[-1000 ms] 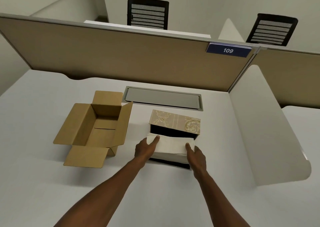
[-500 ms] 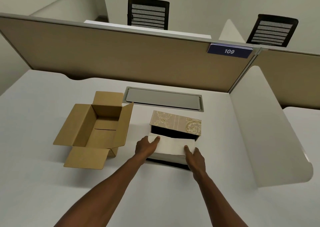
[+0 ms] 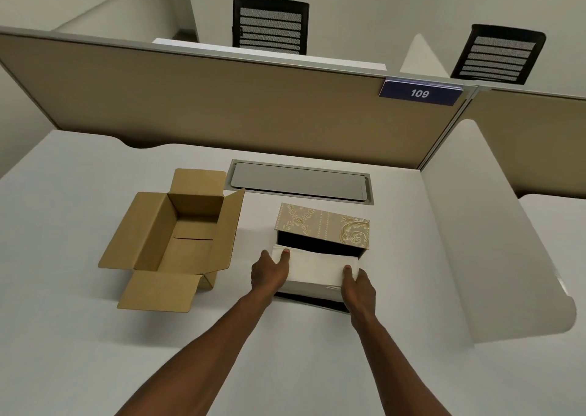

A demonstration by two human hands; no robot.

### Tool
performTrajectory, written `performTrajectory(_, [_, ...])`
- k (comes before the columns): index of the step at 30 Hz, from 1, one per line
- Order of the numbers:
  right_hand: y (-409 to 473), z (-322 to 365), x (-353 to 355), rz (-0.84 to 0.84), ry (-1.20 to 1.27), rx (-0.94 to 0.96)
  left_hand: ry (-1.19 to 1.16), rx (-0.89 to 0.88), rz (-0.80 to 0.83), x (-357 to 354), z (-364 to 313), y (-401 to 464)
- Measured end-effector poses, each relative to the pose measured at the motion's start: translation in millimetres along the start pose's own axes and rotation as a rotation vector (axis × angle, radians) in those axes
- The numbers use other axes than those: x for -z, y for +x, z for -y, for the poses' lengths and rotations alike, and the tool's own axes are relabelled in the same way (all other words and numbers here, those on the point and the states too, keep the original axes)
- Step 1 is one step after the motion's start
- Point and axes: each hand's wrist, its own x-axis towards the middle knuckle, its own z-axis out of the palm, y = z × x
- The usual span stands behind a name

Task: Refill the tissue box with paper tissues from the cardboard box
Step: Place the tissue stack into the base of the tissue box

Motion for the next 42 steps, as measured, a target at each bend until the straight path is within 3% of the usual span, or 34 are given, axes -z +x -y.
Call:
performTrajectory(8, [0, 0, 1, -0.022, 0.029, -0.011, 0.006, -0.019, 0.080, 2, 2, 2])
performTrajectory(21, [-7, -4, 3, -0.005, 0.082, 0.093, 0.296, -0.107, 0.093, 14, 3, 12])
performTrajectory(23, [-6, -5, 5, 0.007, 0.073, 0.068, 0.245, -0.100, 0.063, 14, 1, 10])
performTrajectory(25, [-9, -6, 6, -0.098, 0.001, 0.083, 0.217, -0.116, -0.063, 12, 0, 0])
performTrajectory(27, [-20, -7, 6, -0.294, -0.065, 0.219, 0.214, -0.244, -0.237, 6, 4, -15])
performTrajectory(29, [-30, -10, 0, -0.439, -0.138, 0.470, 0.208, -0.530, -0.360, -5, 15, -33])
performTrajectory(31, [-35, -10, -11, -0.423, -0.267, 0.696, 0.264, -0.823, -0.332, -18, 23, -42])
performTrajectory(33, [-33, -7, -20, -0.275, -0.448, 0.874, 0.426, -0.997, -0.193, -30, 25, -38])
performTrajectory(37, [-16, -12, -24, -0.018, -0.739, 0.871, 0.861, -0.961, -0.091, -25, 29, -15])
performTrajectory(42, [-9, -30, -19, -0.088, -0.772, 0.706, 0.904, -0.886, -0.017, -9, 36, 3])
